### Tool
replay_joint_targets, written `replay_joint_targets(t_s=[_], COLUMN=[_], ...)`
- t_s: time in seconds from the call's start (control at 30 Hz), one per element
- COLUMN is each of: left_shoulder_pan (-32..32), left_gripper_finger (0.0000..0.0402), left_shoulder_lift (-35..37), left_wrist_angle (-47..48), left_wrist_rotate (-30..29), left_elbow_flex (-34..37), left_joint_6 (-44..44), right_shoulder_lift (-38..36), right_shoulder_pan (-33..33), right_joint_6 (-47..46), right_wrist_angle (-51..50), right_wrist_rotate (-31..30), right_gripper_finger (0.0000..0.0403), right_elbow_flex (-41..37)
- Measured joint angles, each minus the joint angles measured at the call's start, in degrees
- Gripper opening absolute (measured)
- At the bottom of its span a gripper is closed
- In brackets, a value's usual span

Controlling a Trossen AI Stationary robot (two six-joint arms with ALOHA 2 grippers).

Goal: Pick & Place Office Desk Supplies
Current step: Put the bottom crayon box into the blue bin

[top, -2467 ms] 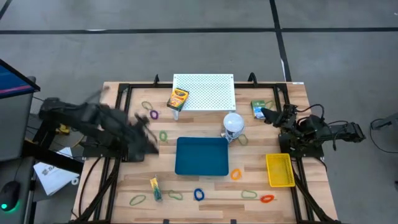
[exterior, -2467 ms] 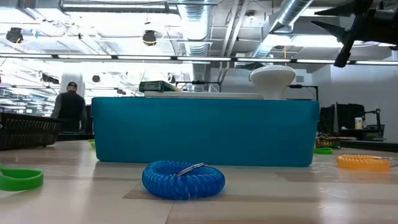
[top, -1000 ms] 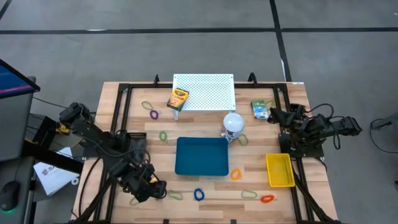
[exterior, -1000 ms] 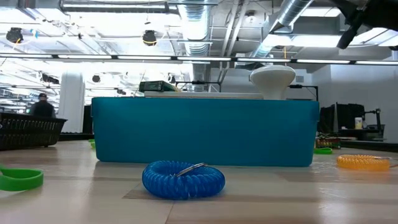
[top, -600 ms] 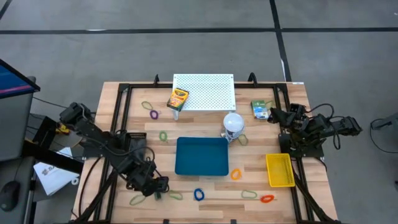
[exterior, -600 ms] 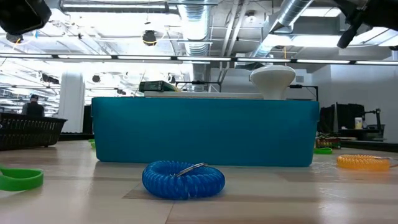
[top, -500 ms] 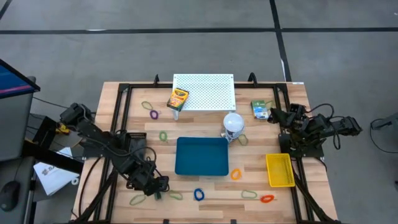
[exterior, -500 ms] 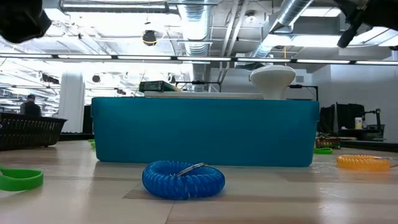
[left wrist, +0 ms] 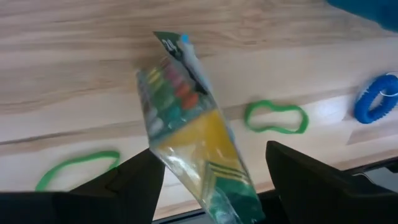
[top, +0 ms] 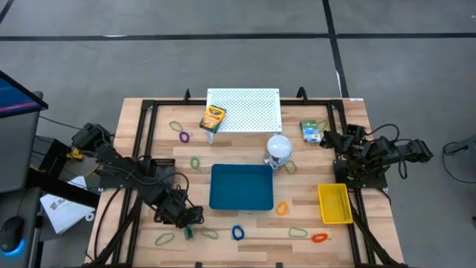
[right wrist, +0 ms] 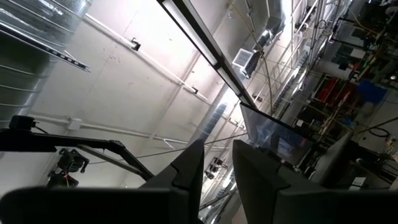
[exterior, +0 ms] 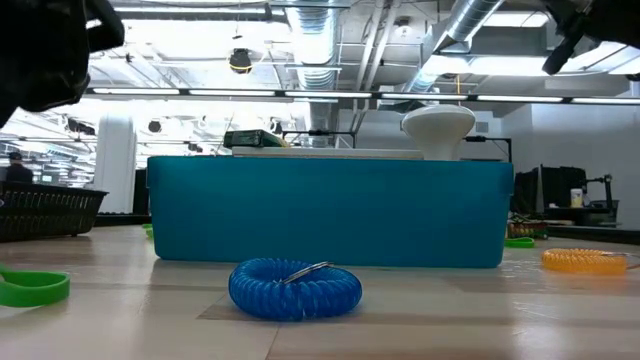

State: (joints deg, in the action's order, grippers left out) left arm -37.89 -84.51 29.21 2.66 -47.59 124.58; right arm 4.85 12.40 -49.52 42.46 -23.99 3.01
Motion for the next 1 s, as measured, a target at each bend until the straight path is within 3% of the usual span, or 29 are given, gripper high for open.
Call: replay_joint_targets(t_s=[0.33,0.57,0.83,1.0], left_shoulder_pan=[0.09,0.07,0.07,0.07], left_gripper_finger=[0.0248,0.0193,0.0099,0.0092], left_shoulder_lift=[0.02,0.02,0.02,0.02], left_wrist_angle=[-3.5,-8.09,-9.8,-15.25], left_wrist_rotate=[0.71,0.67,-0.41,-3.24], left_elbow_flex=[3.45,6.39,6.99,7.01], left_joint_6=[0.32,0.84,1.72,1.69], right_shoulder_lift=[0.0,-0.01,-0.01,-0.01], right_shoulder_pan=[0.0,0.0,0.0,0.0], right_joint_6=[-0.04,-0.2,-0.18,-0.15], right_wrist_angle=[0.02,0.02,0.02,0.02], right_wrist_rotate=[1.52,1.67,1.67,1.62], right_gripper_finger=[0.0083,0.0083,0.0083,0.0083], right_elbow_flex=[0.0,-0.02,-0.02,-0.02])
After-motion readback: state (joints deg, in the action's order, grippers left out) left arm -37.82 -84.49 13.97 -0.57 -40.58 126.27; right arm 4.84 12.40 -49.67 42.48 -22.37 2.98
